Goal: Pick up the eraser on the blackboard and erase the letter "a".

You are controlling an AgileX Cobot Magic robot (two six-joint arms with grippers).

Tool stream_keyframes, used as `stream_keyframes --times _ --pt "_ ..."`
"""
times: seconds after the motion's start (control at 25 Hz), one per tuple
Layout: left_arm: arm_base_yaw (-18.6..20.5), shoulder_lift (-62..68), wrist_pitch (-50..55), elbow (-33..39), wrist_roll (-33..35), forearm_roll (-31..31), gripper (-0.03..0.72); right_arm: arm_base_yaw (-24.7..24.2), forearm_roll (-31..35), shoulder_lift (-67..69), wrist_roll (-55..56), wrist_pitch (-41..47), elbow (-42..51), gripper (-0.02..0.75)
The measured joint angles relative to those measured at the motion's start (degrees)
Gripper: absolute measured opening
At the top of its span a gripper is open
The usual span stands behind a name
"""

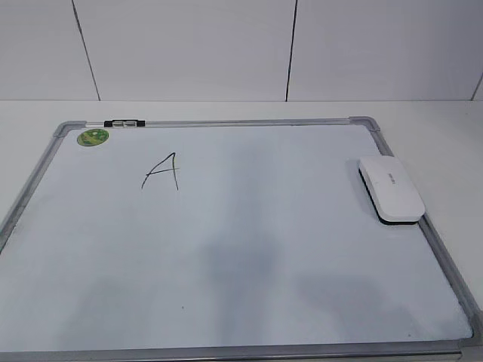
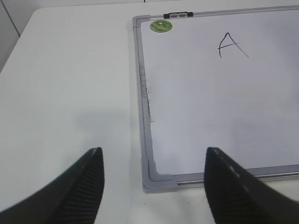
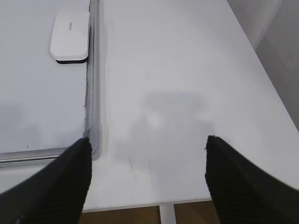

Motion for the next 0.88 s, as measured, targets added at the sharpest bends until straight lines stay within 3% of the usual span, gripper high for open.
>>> stream_keyframes --times 0.88 --pt "0.0 0.0 0.0 0.0 0.0 0.0 0.42 0.0 -0.16 0.0 0.0 0.0 0.0 0.589"
